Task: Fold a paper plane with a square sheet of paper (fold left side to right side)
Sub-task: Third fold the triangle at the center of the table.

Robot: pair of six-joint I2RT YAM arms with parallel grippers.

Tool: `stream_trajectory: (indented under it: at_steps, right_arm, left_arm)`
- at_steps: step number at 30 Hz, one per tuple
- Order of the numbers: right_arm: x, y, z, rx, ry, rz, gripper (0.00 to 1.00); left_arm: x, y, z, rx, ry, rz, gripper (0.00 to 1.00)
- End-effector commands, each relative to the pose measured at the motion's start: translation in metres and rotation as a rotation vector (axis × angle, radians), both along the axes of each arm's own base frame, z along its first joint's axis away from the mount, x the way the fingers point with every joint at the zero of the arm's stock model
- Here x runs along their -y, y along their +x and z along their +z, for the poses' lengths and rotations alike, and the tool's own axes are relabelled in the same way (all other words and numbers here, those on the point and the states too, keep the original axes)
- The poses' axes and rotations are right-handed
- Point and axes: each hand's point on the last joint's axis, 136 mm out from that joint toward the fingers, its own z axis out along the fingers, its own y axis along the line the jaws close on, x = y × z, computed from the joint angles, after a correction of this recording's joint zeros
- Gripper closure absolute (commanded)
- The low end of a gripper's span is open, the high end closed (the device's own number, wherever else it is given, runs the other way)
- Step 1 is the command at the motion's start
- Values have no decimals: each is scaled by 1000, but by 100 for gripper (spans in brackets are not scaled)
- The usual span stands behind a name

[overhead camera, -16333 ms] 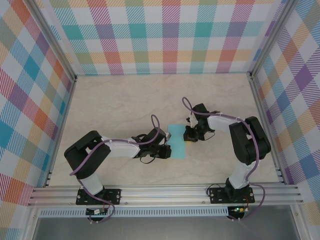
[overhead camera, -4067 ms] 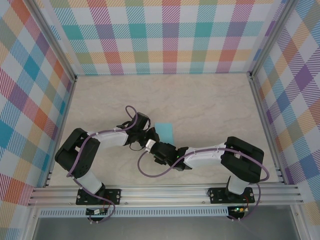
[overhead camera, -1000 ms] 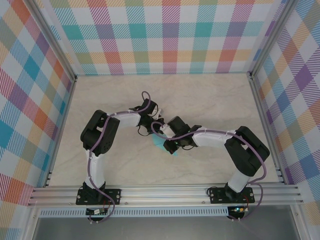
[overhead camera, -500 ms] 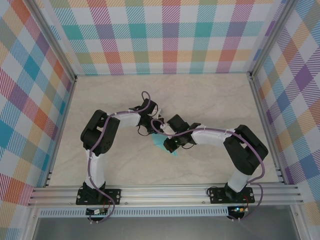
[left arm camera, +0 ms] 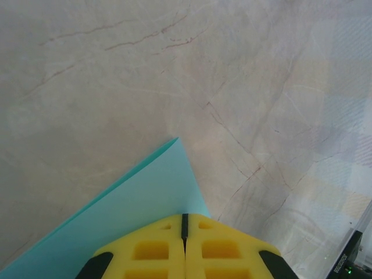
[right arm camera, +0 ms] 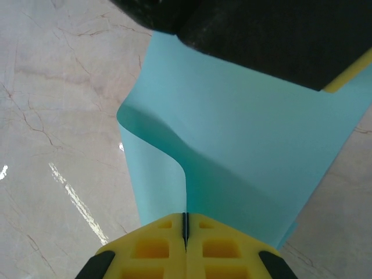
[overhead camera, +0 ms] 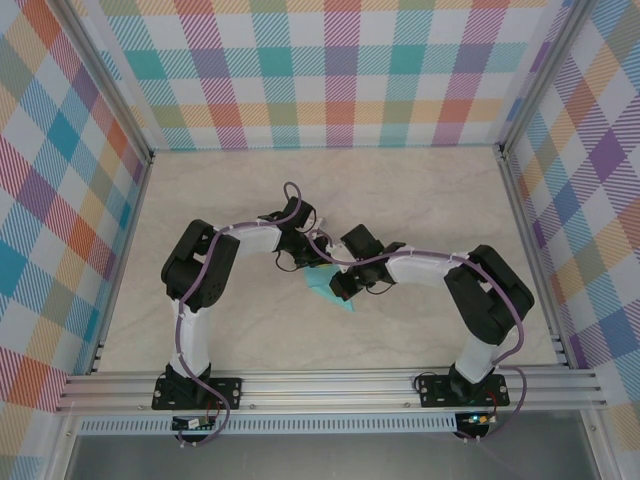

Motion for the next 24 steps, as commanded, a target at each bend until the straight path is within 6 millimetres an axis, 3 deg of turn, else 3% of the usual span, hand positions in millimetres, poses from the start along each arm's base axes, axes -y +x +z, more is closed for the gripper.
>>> stream_trajectory:
  at_steps: [1,24]
  right_arm:
    - [-2,-5,-1,-3,40,36,100]
    - [2,8,4,-12,62,30,100]
  left_arm:
    - [-17,-25,-45,-94,138,-11,95]
    - [-18,-25,-44,-93,143,-10,96]
